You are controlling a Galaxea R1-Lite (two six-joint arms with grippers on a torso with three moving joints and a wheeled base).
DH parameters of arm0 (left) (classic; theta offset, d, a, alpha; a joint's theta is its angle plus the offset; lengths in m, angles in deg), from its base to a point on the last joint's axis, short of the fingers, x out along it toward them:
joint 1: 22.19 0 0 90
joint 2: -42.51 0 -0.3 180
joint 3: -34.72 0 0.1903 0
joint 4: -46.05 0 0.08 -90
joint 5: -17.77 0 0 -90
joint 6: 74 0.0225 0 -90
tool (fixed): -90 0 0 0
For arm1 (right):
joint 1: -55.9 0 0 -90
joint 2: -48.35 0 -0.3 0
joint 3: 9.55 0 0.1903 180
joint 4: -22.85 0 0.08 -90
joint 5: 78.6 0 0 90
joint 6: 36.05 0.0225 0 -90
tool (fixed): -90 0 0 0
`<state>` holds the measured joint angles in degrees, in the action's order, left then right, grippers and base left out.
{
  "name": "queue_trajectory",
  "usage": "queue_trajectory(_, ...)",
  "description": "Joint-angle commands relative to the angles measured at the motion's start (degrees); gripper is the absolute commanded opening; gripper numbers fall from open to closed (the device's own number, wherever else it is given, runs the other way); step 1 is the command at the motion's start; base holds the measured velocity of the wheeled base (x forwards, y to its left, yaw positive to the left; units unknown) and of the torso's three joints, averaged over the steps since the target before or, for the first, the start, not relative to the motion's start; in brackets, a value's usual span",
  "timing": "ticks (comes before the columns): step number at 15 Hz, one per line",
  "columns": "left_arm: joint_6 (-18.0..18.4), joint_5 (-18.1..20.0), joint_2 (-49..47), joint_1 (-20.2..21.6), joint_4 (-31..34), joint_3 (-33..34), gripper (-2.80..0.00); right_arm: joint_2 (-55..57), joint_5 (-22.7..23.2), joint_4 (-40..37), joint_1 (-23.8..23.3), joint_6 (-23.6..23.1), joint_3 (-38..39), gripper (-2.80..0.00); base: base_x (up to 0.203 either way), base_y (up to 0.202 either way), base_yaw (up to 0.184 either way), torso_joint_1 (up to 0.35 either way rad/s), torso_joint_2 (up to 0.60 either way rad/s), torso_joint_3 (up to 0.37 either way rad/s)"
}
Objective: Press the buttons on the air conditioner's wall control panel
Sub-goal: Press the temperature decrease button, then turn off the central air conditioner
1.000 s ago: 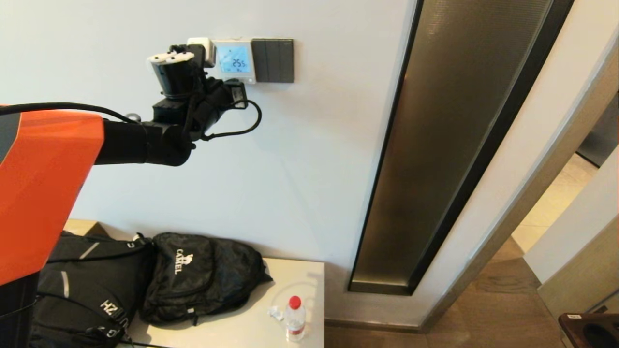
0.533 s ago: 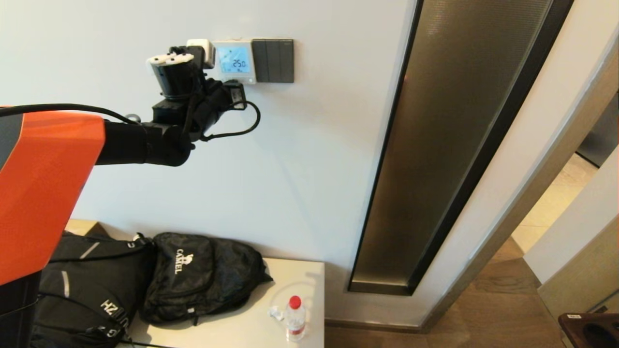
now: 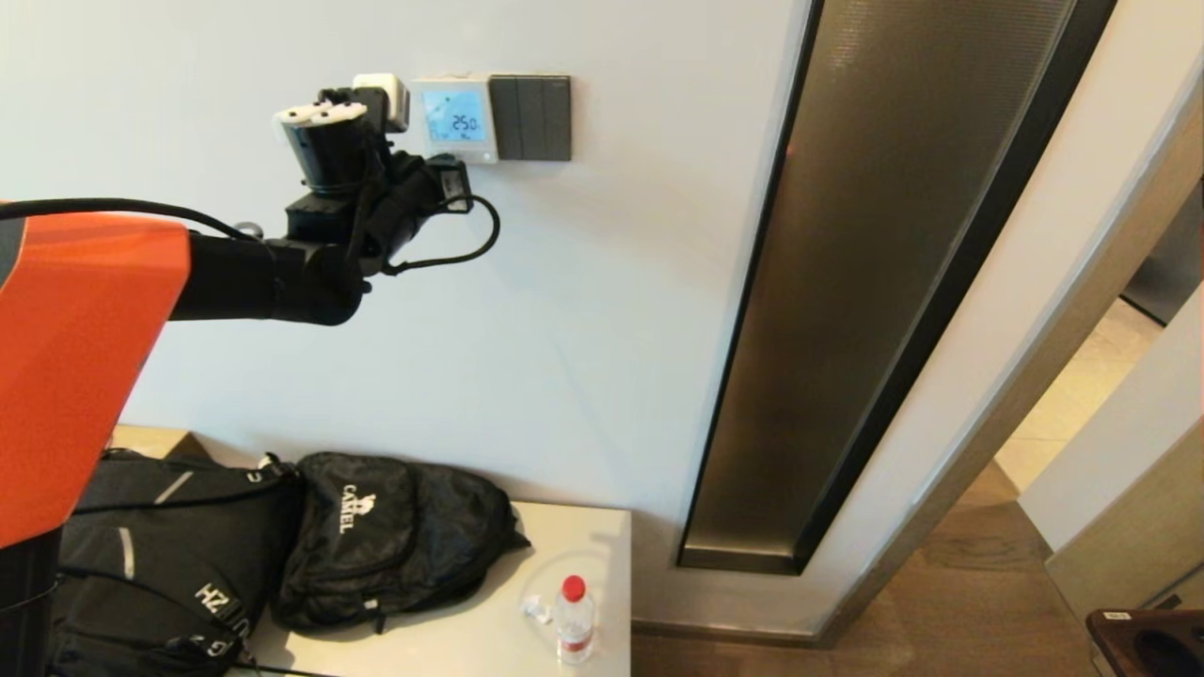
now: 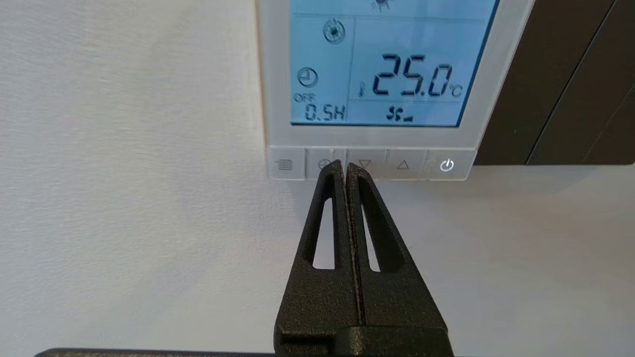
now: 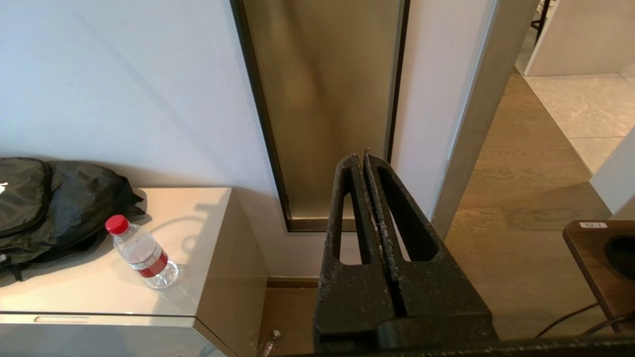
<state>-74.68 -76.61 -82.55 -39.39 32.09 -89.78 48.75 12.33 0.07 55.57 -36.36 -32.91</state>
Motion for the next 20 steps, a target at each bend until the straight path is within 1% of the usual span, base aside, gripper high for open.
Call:
queue_trajectory(1, -0.1, -0.3, 2.9, -0.3, -1.4, 3.0, -2.8, 0.0, 0.0, 0.0, 0.1, 0.0, 0.0, -2.8, 0.0, 0.0, 0.0, 0.0, 0.0, 0.0)
queue_trajectory(3, 0.0, -0.4, 4.9, -1.8, -2.8, 6.3, -2.8, 0.0, 0.0, 0.0, 0.0, 0.0, 0.0, -2.8, 0.0, 0.0, 0.0, 0.0, 0.0, 0.0)
queue_trajectory(8, 0.0, -0.5, 4.0, -3.3, -2.0, 4.9, -2.8, 0.0, 0.0, 0.0, 0.0, 0.0, 0.0, -2.8, 0.0, 0.0, 0.0, 0.0, 0.0, 0.0)
queue_trajectory(10, 0.0, -0.6, 4.4, -3.4, -2.7, 6.4, -2.8, 0.0, 0.0, 0.0, 0.1, 0.0, 0.0, -2.8, 0.0, 0.0, 0.0, 0.0, 0.0, 0.0)
queue_trajectory(11, -0.1, -0.6, 5.2, -3.3, -3.0, 8.5, -2.8, 0.0, 0.0, 0.0, 0.0, 0.0, 0.0, -2.8, 0.0, 0.0, 0.0, 0.0, 0.0, 0.0)
queue_trajectory(12, -0.1, -0.6, 7.4, -3.2, -3.7, 11.4, -2.8, 0.0, 0.0, 0.0, 0.0, 0.0, 0.0, -2.8, 0.0, 0.0, 0.0, 0.0, 0.0, 0.0)
queue_trajectory(13, -0.1, -0.6, 10.0, -3.0, -4.9, 16.1, -2.8, 0.0, 0.0, 0.0, 0.0, 0.0, 0.0, -2.8, 0.0, 0.0, 0.0, 0.0, 0.0, 0.0)
queue_trajectory(15, 0.1, -0.7, 17.5, -2.4, -8.3, 27.3, -2.8, 0.0, 0.0, 0.0, 0.0, 0.0, 0.0, -2.8, 0.0, 0.0, 0.0, 0.0, 0.0, 0.0)
queue_trajectory(18, 0.1, -0.4, 33.5, 0.2, -12.7, 45.6, -2.8, 0.0, 0.0, 0.0, 0.1, 0.0, 0.0, -2.8, 0.0, 0.0, 0.0, 0.0, 0.0, 0.0)
queue_trajectory(20, 0.1, 0.4, 45.4, 2.4, -13.8, 56.0, -2.8, 0.0, 0.0, 0.0, 0.0, 0.0, 0.0, -2.8, 0.0, 0.0, 0.0, 0.0, 0.0, 0.0)
